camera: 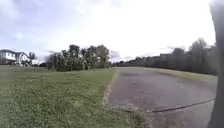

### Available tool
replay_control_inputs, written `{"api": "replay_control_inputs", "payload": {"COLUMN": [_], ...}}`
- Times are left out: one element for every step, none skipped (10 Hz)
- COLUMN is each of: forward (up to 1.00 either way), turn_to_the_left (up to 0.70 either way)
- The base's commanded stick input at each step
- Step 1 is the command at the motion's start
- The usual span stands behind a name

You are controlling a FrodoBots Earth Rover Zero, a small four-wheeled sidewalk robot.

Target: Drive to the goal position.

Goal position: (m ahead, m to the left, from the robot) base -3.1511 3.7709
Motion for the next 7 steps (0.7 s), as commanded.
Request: {"api": "replay_control_inputs", "payload": {"forward": [0.00,0.00,0.00,0.01,0.03,0.02,0.00], "turn_to_the_left": [0.00,0.00,0.00,0.00,0.00,0.00,0.00]}}
